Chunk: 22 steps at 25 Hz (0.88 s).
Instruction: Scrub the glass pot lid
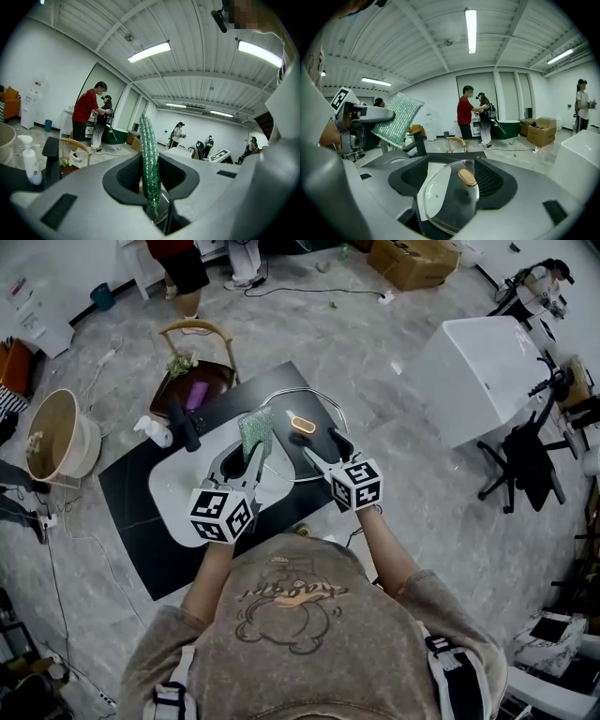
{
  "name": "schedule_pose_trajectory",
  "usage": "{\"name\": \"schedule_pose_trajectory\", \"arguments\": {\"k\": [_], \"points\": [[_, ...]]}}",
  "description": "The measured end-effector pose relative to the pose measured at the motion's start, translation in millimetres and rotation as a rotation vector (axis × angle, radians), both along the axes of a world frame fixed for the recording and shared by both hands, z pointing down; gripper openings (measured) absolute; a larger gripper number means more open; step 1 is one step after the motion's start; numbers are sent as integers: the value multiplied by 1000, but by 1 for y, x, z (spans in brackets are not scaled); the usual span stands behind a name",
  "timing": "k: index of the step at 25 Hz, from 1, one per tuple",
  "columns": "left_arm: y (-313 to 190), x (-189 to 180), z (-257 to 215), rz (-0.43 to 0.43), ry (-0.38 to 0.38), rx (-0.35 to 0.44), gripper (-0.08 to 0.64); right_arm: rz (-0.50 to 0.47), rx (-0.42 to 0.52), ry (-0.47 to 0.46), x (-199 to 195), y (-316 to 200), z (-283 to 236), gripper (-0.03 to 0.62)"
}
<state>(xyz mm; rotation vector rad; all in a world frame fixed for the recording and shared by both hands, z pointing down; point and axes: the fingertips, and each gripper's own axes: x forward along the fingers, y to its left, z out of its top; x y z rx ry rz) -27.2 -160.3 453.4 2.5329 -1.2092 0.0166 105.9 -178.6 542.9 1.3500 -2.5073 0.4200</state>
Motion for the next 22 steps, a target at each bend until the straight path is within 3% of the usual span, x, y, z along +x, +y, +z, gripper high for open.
{"name": "schedule_pose_trajectory", "arguments": {"k": [8,13,22], "points": [[-8,-6,10,-20,-10,-21,84,-97,-24,144,-20,-59,60,298],[-12,-7,17,-28,-17,-45,84,-145,-127,226,-19,-77,106,298],[-20,-12,30,-54,-27,-86,84,-207,-177,276,-19,-95,137,296]]}}
